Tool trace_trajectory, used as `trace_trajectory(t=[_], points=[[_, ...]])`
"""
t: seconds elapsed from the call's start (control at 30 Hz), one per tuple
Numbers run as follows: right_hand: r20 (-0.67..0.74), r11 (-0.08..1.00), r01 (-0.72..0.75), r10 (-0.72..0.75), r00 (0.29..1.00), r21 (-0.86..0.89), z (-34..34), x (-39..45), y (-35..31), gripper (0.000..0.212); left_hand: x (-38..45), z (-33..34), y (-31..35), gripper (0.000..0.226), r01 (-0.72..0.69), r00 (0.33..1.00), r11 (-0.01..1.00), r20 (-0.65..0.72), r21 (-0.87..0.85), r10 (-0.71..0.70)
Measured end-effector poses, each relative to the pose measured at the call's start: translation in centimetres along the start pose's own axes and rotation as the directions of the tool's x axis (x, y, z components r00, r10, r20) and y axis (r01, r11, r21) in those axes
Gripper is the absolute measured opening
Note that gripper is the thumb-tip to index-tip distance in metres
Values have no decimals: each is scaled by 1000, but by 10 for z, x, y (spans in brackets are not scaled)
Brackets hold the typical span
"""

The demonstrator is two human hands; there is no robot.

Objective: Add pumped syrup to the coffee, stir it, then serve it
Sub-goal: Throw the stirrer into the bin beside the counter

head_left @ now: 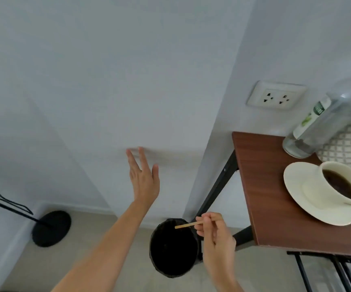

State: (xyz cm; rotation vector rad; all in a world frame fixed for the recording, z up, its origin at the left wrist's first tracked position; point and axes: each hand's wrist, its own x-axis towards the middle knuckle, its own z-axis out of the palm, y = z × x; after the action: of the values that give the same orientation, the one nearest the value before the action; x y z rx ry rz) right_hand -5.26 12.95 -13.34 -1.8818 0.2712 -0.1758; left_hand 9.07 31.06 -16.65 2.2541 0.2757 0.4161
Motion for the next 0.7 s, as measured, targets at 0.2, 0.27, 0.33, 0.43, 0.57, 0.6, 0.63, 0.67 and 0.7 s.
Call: trace_trajectory(t=[0.2,0.27,0.33,0.43,0.57,0.6,0.63,0.67,0.7], points=[[53,959,-234,245,968,-159,57,31,110,21,8,28,-20,70,30,999,999,-23,14,-29],[92,932,-313,334,938,-184,71,37,144,15,8,31,-23,69,26,999,1000,-35,15,-26],[94,895,-407,428,899,-185,80,40,170,21,9,31,-25,68,38,999,999,-39,27,-37],[56,843,-524,533,844,-127,81,37,181,34,9,29,-25,68,54,998,997,-23,49,-53],[13,840,-531,536,844,-113,69,27,152,27,6,21,-20,68,70,997,995,21,70,-72],[13,855,-506,510,860,-114,66,24,139,21,5,18,-19,68,72,996,995,43,73,-76],[21,876,-468,473,881,-119,62,21,122,17,4,14,-18,68,76,995,994,66,75,-81],[37,902,-416,422,906,-117,58,18,105,16,2,9,-16,68,83,992,994,87,77,-90],[55,927,-360,367,928,-107,52,15,83,15,0,4,-12,68,92,989,993,107,72,-99]])
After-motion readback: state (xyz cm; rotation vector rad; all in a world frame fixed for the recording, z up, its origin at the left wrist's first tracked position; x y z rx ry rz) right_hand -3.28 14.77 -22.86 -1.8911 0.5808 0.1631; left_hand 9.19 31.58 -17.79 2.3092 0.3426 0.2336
